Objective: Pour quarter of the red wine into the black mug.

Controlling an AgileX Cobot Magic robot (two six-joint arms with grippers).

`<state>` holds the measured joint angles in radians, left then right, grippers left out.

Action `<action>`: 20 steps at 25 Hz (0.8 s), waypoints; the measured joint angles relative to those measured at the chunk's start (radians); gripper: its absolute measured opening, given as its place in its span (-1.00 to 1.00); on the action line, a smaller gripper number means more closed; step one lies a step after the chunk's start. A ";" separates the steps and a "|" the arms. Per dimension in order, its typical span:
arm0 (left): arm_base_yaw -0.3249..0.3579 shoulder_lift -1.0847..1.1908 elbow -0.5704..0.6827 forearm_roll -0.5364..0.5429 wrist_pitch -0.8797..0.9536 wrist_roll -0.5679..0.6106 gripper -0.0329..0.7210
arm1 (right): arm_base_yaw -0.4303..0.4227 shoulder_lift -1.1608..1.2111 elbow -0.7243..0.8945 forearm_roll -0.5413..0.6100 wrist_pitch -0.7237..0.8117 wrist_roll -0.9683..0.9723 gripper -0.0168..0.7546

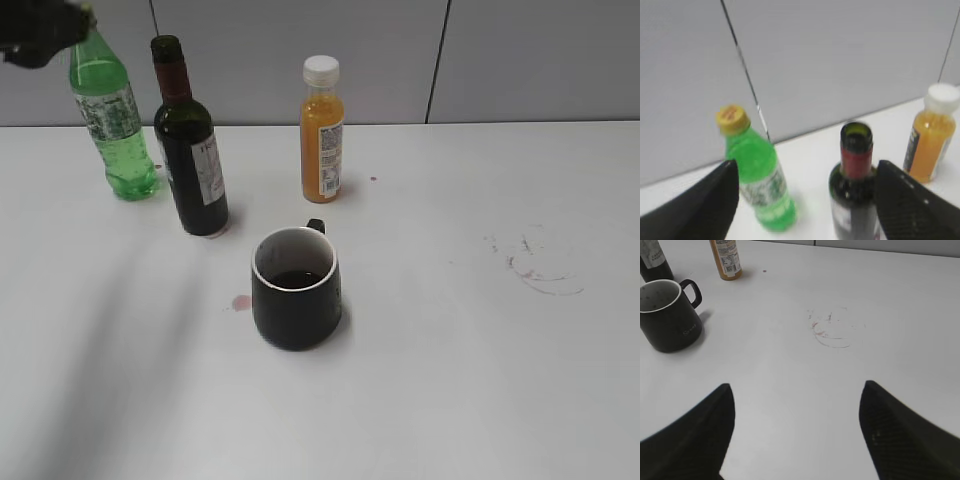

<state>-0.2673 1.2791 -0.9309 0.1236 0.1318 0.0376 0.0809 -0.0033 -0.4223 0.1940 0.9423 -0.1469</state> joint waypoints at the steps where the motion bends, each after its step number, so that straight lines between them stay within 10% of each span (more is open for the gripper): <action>1: 0.000 -0.024 0.000 -0.001 0.081 0.000 0.74 | 0.000 0.000 0.000 0.000 0.000 0.000 0.56; 11: 0.020 -0.115 0.000 -0.080 0.712 0.002 0.70 | 0.000 0.000 0.000 0.000 0.000 0.000 0.56; 20: 0.275 -0.123 0.005 -0.179 0.927 0.073 0.66 | 0.000 0.000 0.000 0.000 0.000 0.000 0.56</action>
<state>0.0072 1.1559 -0.9257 -0.0557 1.0591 0.1103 0.0809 -0.0033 -0.4223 0.1940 0.9423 -0.1473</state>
